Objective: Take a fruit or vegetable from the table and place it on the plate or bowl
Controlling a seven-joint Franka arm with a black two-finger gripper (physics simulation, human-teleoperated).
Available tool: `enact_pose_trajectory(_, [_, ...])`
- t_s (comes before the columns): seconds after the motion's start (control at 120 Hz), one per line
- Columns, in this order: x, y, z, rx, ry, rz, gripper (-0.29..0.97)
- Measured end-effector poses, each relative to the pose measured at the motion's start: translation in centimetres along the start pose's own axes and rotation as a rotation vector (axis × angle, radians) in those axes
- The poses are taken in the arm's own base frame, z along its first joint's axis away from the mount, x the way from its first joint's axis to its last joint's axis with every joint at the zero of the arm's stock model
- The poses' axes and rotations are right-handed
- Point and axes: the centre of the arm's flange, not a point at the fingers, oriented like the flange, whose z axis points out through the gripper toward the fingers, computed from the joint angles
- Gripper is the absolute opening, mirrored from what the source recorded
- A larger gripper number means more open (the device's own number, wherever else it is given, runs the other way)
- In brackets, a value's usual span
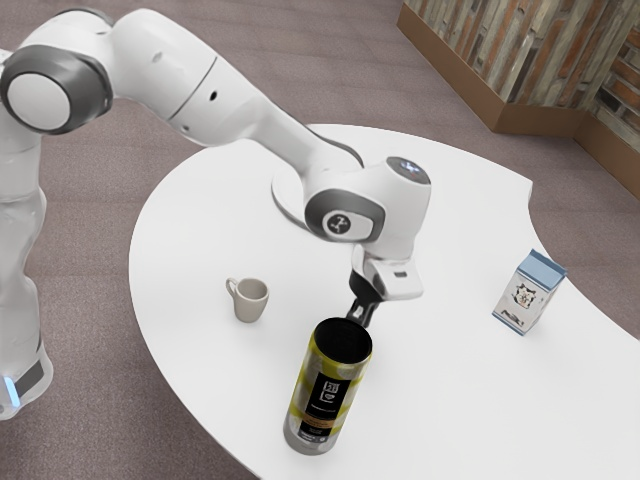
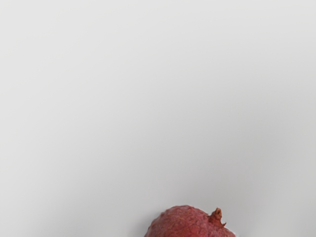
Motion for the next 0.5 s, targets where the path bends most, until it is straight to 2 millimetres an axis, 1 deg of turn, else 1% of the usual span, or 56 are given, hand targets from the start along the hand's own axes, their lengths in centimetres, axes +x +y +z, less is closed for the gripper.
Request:
enact_pose_trajectory(0.233, [0.37, 0.15, 0.50, 0.007, 0.007, 0.010, 0.68])
enact_pose_trajectory(0.308, [0.39, 0.00, 0.41, 0.012, 0.013, 0.009, 0.63])
enact_pose_trajectory(0.367, [0.43, 0.04, 0.30, 0.015, 0.017, 0.011, 0.54])
enact_pose_trajectory(0.5, [0.51, 0.14, 0.15, 0.021, 0.021, 0.017, 0.39])
